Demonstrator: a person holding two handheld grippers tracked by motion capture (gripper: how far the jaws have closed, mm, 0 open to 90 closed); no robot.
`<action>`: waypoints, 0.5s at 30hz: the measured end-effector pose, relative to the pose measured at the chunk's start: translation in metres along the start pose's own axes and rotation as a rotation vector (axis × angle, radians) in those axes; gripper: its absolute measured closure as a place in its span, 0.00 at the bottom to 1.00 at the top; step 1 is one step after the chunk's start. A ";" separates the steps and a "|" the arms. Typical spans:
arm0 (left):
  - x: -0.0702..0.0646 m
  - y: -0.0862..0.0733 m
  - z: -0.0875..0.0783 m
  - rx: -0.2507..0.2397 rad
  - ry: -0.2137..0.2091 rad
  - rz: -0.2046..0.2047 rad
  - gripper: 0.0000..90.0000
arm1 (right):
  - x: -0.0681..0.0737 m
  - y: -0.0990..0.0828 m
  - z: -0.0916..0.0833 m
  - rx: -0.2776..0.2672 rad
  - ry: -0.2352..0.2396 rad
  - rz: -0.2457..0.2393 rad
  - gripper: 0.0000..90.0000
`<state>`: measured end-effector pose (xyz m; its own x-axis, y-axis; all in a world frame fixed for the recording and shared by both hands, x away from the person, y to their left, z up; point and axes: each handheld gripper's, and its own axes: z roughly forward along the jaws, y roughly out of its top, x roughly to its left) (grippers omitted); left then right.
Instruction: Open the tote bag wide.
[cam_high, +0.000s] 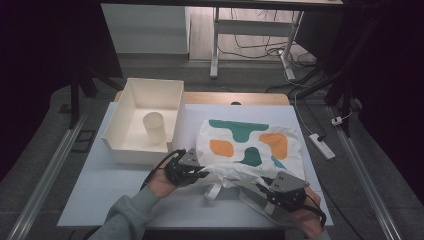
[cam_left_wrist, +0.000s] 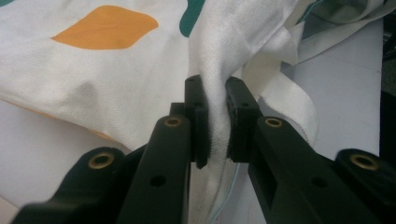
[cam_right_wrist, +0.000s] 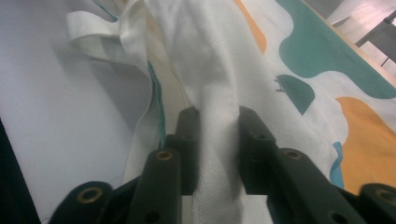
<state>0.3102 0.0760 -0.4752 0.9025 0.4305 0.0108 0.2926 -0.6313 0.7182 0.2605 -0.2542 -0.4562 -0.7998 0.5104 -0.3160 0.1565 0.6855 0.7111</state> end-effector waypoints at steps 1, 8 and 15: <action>0.000 0.000 0.000 -0.001 -0.001 0.001 0.90 | -0.001 0.000 0.000 -0.004 0.001 0.004 0.84; -0.001 -0.002 -0.003 -0.004 -0.001 0.002 0.90 | -0.003 0.001 -0.001 -0.028 0.016 0.025 0.89; -0.006 -0.004 -0.011 -0.014 -0.005 -0.004 0.90 | -0.004 0.004 -0.003 -0.040 0.042 0.041 0.91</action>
<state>0.3005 0.0831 -0.4707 0.9028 0.4301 0.0046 0.2920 -0.6208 0.7276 0.2625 -0.2548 -0.4497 -0.8170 0.5148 -0.2597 0.1672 0.6425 0.7478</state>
